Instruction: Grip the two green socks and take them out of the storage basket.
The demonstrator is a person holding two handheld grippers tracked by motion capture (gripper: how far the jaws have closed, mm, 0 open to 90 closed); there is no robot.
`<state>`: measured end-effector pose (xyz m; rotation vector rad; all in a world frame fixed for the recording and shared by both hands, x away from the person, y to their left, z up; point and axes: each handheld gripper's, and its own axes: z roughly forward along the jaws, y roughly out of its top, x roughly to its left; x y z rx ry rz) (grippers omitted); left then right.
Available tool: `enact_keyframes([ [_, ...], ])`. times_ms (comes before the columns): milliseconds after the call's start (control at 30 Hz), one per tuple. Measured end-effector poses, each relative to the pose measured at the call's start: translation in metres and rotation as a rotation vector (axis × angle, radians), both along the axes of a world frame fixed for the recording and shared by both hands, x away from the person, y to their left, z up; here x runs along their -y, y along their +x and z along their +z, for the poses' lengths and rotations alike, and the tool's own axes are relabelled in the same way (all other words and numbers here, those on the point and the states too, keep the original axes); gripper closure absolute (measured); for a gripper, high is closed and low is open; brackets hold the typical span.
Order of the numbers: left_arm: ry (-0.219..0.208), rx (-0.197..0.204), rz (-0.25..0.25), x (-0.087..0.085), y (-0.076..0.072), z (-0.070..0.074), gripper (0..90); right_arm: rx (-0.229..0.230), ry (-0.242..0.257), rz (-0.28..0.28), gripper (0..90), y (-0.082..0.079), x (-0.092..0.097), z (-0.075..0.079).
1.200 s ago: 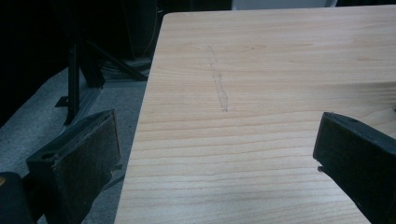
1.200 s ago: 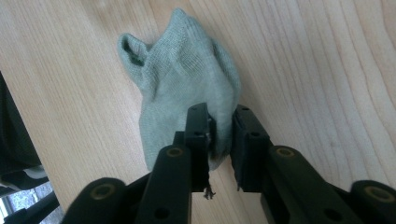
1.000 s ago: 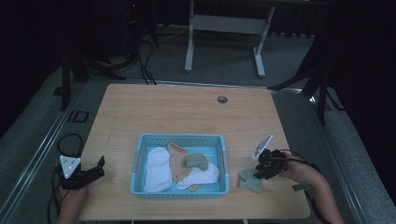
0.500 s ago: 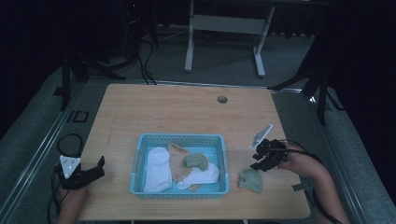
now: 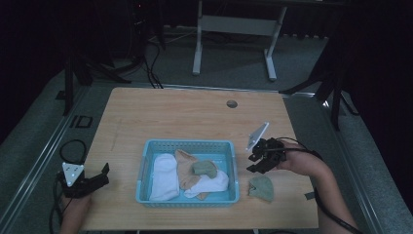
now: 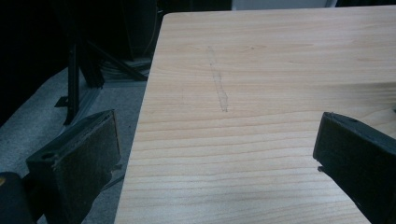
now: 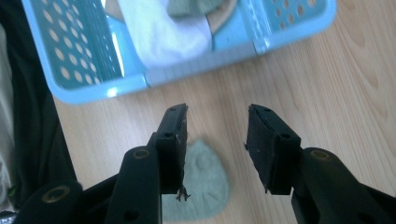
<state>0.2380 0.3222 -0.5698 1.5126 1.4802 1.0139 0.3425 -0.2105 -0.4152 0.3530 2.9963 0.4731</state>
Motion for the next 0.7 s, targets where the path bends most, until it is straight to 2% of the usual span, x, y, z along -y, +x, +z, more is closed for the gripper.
enact_keyframes([
  [267, -0.001, 0.001, -0.001, 0.000, 0.000, 0.000, 0.4, -0.007, -0.003, 0.043, 57.7, 0.001, -0.024, 0.000],
  [700, -0.006, 0.004, -0.004, 0.000, 0.000, 0.000, 0.4, -0.038, -0.031, 0.124, 57.6, 0.006, -0.072, -0.014],
])
